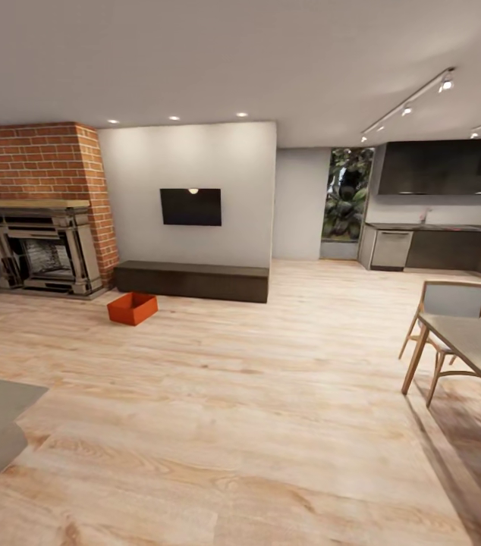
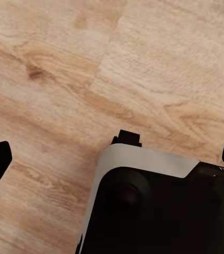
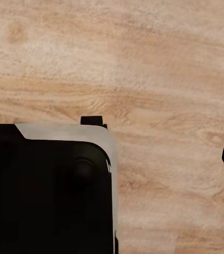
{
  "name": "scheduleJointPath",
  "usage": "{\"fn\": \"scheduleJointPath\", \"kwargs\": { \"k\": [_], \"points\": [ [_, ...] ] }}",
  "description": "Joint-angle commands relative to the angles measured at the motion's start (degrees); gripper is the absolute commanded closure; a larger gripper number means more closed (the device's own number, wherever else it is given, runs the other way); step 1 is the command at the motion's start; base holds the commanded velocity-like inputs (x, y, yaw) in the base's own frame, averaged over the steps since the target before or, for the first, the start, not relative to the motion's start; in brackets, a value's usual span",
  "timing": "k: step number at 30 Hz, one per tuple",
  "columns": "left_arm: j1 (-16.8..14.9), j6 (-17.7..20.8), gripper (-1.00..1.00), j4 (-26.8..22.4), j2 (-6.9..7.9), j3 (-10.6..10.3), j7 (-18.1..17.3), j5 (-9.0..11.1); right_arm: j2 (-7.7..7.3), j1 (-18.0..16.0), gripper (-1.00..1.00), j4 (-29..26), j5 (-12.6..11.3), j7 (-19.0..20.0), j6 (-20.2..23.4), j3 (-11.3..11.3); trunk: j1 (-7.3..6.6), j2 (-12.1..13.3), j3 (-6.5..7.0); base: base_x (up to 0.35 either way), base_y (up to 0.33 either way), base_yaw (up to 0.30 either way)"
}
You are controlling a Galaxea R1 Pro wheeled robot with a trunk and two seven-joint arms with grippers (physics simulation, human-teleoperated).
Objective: Move the two storage containers from the living room to the garage. In the garage, place one container on the floor and stack the other container on top of it (either order is fine).
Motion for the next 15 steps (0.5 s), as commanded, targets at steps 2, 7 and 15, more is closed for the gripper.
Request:
{"fn": "scheduleJointPath", "kwargs": {
  "k": [2, 7, 15],
  "points": [
    [0.0, -0.2, -1.00, 0.0, -0.01, -0.5, 0.1, 0.5, 0.04, -0.1, -1.00, 0.1, -0.4, 0.0, -0.3, 0.5, 0.04, 0.0, -0.07, 0.323, 0.000, 0.000],
    [0.0, -0.2, -1.00, 0.0, -0.01, -0.5, 0.1, 0.5, 0.04, -0.1, -1.00, 0.1, -0.4, 0.0, -0.3, 0.5, 0.04, 0.0, -0.07, 0.323, 0.000, 0.000],
    [0.0, -0.2, -1.00, 0.0, -0.01, -0.5, 0.1, 0.5, 0.01, -0.1, -1.00, 0.2, -0.4, 0.0, -0.2, 0.5, 0.04, 0.0, -0.07, 0.323, 0.000, 0.000]
  ]
}}
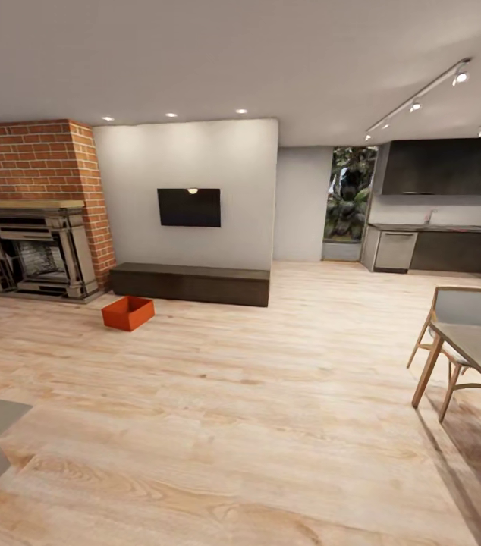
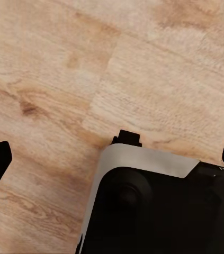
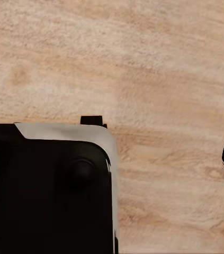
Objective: Move the two storage containers from the living room to the garage. In the garage, place one container on the floor and stack the other container on top of it (either order is fine).
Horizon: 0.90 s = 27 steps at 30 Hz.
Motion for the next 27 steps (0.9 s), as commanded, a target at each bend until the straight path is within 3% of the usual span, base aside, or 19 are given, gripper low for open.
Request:
{"fn": "scheduleJointPath", "kwargs": {
  "k": [1, 27],
  "points": [
    [0.0, -0.2, -1.00, 0.0, -0.01, -0.5, 0.1, 0.5, 0.02, -0.1, -1.00, 0.1, -0.4, 0.0, -0.3, 0.5, 0.04, 0.0, -0.08, 0.323, 0.000, 0.000],
    [0.0, -0.1, -1.00, 0.0, -0.01, -0.5, 0.1, 0.5, 0.06, -0.1, -1.00, 0.1, -0.4, 0.0, -0.4, 0.5, 0.04, 0.0, -0.08, 0.323, 0.000, 0.000]
  ]
}}
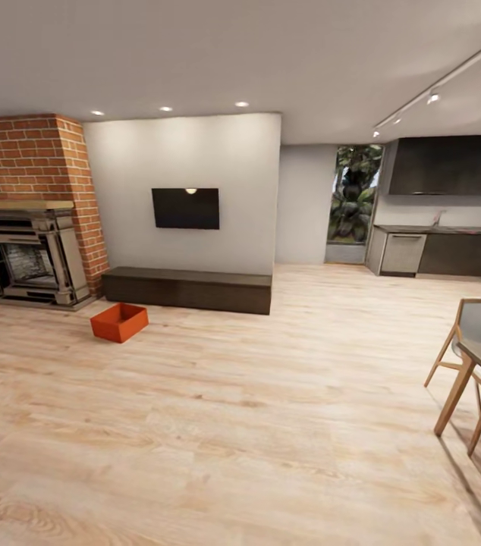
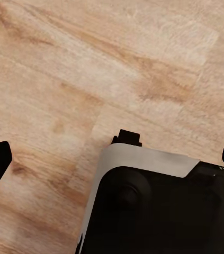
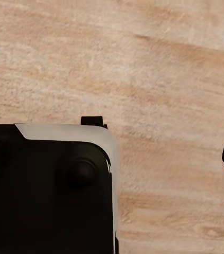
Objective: Move the two storage containers from the living room to the garage. In the garage, place one container on the floor and stack the other container on top of it (either order is fine).
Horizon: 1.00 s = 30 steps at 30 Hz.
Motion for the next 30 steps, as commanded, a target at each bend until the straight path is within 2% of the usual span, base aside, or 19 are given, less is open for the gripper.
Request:
{"fn": "scheduleJointPath", "kwargs": {
  "k": [1, 30],
  "points": [
    [0.0, -0.2, -1.00, 0.0, -0.01, -0.5, 0.1, 0.5, 0.03, -0.1, -1.00, 0.2, -0.4, 0.0, -0.3, 0.5, 0.04, 0.0, -0.07, 0.323, 0.000, 0.000],
    [0.0, -0.2, -1.00, 0.0, -0.01, -0.5, 0.1, 0.6, -0.06, -0.1, -1.00, 0.2, -0.4, 0.0, -0.3, 0.5, 0.04, 0.0, -0.07, 0.323, 0.000, 0.000]
  ]
}}
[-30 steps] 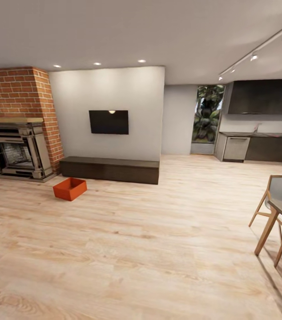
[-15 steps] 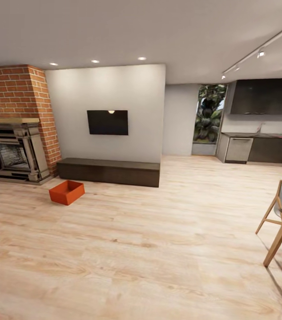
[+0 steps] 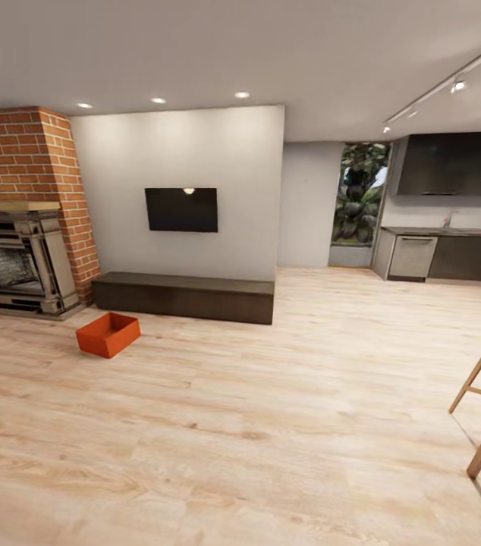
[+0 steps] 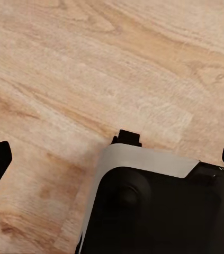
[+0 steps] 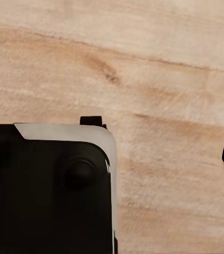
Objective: Move the two storage containers from the living room to the garage. In the garage, place one container on the floor and stack the other container on top of it (either order is fine).
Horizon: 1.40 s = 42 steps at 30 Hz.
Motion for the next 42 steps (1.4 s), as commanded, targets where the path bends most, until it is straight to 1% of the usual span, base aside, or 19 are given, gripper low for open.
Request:
{"fn": "scheduleJointPath", "kwargs": {
  "k": [1, 42],
  "points": [
    [0.0, -0.2, -1.00, 0.0, -0.01, -0.5, 0.1, 0.5, 0.03, -0.1, -1.00, 0.2, -0.4, 0.0, -0.3, 0.5, 0.04, 0.0, -0.08, 0.323, 0.000, 0.000],
    [0.0, -0.2, -1.00, 0.0, -0.01, -0.5, 0.1, 0.4, 0.11, -0.1, -1.00, 0.1, -0.4, 0.0, -0.1, 0.5, 0.04, 0.0, -0.08, 0.323, 0.000, 0.000]
  ]
}}
